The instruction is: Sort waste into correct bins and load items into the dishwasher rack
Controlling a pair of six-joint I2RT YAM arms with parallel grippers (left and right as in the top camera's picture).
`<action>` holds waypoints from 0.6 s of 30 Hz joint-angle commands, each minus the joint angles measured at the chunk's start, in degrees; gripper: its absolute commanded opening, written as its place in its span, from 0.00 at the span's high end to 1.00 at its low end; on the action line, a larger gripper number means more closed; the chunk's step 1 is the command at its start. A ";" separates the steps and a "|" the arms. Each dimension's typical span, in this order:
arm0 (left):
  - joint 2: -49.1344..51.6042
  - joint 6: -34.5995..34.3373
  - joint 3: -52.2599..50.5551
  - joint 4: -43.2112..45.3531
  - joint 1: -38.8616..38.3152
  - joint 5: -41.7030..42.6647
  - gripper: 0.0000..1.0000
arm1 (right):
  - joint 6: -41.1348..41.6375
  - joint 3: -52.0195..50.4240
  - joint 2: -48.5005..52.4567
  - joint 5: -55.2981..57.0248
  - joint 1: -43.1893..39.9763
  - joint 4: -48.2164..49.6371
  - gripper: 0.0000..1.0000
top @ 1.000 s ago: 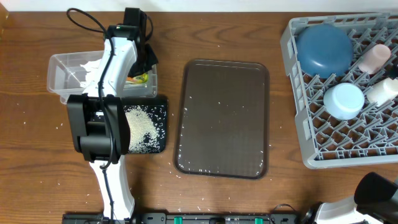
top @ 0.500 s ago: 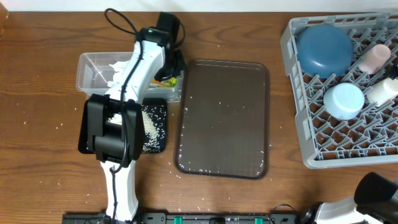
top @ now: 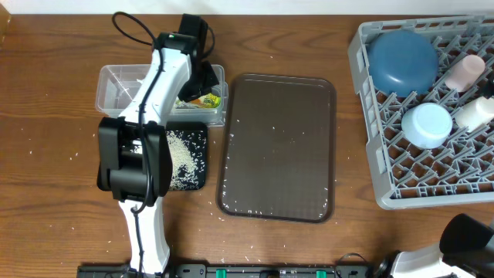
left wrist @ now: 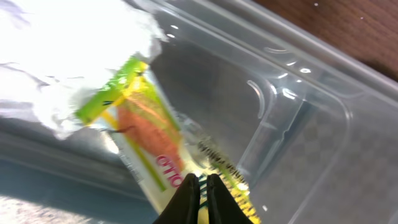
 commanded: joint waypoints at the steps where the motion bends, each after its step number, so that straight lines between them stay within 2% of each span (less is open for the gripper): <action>1: -7.65 -0.15 -0.02 -1.05 0.13 -1.01 0.83 | -0.48 -0.11 0.35 0.39 -0.26 -0.04 0.01; 4: -13.38 -0.20 -0.02 -3.91 0.13 -0.98 0.74 | -0.48 -0.11 0.35 0.39 -0.26 -0.04 0.01; 7: -18.86 -0.20 -0.02 -8.22 0.13 -0.98 0.56 | -0.48 -0.11 0.35 0.39 -0.26 -0.04 0.01; 15: -33.83 -0.15 -0.28 -26.34 -0.50 -0.98 0.54 | -0.48 -0.11 0.35 0.39 -0.26 -0.04 0.01; 18: -39.43 0.13 -1.27 -30.36 -2.38 -1.01 0.54 | -0.48 -0.11 0.35 0.39 -0.26 -0.04 0.01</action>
